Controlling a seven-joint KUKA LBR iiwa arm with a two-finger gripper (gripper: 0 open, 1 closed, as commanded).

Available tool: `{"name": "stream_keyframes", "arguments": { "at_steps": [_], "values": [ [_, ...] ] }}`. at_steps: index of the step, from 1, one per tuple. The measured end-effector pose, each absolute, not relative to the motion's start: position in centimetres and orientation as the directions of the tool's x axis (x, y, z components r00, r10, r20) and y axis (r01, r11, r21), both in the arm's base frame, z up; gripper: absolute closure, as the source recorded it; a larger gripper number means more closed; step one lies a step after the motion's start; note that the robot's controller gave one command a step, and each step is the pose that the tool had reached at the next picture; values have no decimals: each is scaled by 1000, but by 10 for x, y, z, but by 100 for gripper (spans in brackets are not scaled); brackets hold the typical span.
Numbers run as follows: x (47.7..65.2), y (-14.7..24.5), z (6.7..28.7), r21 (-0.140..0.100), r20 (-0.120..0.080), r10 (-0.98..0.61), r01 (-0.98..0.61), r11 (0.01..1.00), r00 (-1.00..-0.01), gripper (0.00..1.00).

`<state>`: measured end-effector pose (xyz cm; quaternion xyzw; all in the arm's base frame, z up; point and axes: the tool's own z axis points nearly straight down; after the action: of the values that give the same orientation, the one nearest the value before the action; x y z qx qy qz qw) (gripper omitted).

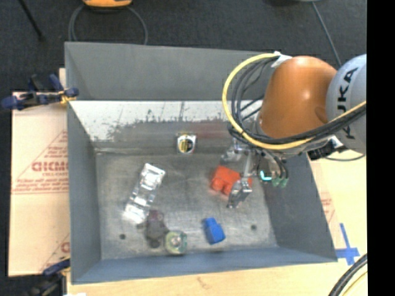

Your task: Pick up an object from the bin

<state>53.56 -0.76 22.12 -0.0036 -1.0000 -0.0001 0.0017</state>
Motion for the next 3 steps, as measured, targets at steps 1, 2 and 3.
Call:
{"name": "stream_keyframes", "arguments": {
  "at_steps": [1, 2, 3],
  "values": [
    [577, -55, 106, 0, 0, 413, 413, 911, -911, 0],
    [595, -83, 74, 2, -6, 151, 151, 989, -989, 0],
    [596, -84, 76, 1, -10, 150, 150, 989, -989, 100]
  ]
}}
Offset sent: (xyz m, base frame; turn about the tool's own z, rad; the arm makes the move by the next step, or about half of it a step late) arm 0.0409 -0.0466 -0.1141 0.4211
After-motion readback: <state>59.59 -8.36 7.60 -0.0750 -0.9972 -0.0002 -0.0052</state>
